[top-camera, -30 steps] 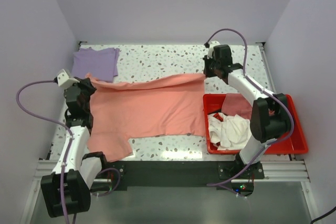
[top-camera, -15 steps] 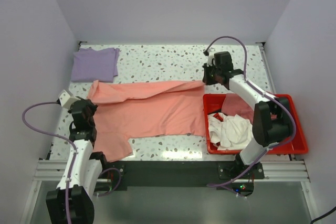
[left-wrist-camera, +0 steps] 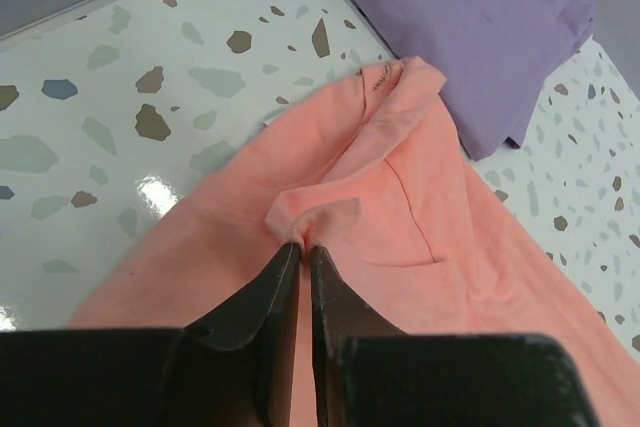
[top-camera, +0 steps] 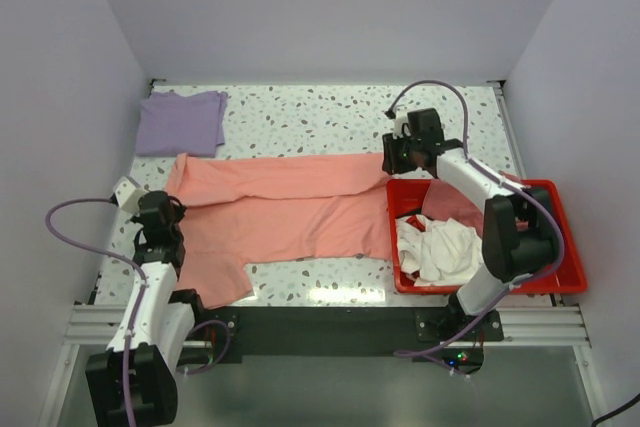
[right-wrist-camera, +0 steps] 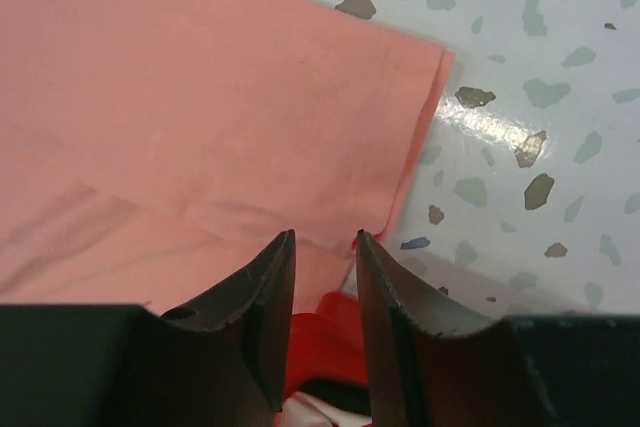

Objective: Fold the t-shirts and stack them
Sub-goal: Fold the tshirt

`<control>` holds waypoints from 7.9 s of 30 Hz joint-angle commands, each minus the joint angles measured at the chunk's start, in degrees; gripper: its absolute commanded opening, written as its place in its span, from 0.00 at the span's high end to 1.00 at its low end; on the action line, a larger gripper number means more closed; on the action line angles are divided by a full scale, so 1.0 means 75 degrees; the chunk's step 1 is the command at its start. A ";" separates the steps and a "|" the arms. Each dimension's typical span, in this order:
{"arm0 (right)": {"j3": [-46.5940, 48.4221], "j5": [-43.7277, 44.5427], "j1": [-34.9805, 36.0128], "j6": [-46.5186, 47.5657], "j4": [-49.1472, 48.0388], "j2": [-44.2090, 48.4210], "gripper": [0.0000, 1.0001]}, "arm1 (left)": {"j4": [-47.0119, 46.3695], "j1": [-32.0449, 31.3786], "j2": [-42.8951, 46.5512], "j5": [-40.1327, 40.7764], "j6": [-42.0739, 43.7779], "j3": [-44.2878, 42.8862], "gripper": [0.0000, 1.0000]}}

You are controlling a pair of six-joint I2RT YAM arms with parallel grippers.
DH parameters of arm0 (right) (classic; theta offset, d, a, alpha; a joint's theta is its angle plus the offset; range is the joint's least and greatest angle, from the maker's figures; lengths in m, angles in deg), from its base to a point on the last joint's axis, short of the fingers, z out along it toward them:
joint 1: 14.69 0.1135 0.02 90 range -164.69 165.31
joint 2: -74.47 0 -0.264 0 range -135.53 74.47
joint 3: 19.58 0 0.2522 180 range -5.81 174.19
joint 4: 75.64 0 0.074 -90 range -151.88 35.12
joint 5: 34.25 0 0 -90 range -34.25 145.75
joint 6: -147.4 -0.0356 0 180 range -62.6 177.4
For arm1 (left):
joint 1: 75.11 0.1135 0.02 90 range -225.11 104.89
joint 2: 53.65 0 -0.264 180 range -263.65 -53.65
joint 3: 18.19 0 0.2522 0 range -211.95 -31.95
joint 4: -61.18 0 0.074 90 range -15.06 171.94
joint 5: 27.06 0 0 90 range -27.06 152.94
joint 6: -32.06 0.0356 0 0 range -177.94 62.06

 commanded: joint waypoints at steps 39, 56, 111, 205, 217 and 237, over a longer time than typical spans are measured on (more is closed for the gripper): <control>0.3405 0.1530 0.1187 -0.1022 0.1704 -0.2321 0.01 | 0.2133 -0.0009 -0.7744 -0.0963 0.2749 -0.6957 0.28; 0.3252 0.1576 0.0636 -0.0952 0.1809 -0.2309 0.01 | 0.2263 0.0026 -0.8485 -0.1452 0.3313 -0.7511 0.50; 0.4728 0.0779 -0.0418 -0.1397 0.1985 -0.4185 1.00 | 0.1266 0.1350 -0.8426 -0.3409 0.2516 -0.7499 1.00; -0.0510 0.0205 0.1468 -0.1350 0.1282 0.2402 0.01 | 0.1243 -0.1286 -0.5099 -0.3667 0.1204 -0.3257 0.00; -0.0580 0.0229 0.1456 -0.1350 0.1294 0.2483 0.01 | 0.2754 -0.2177 -0.4057 -0.1746 0.0102 -0.2999 0.00; -0.0674 0.0603 0.1468 -0.1256 0.1411 0.2460 0.01 | 0.4664 -0.2189 -0.6738 0.0505 0.0301 -0.6339 0.11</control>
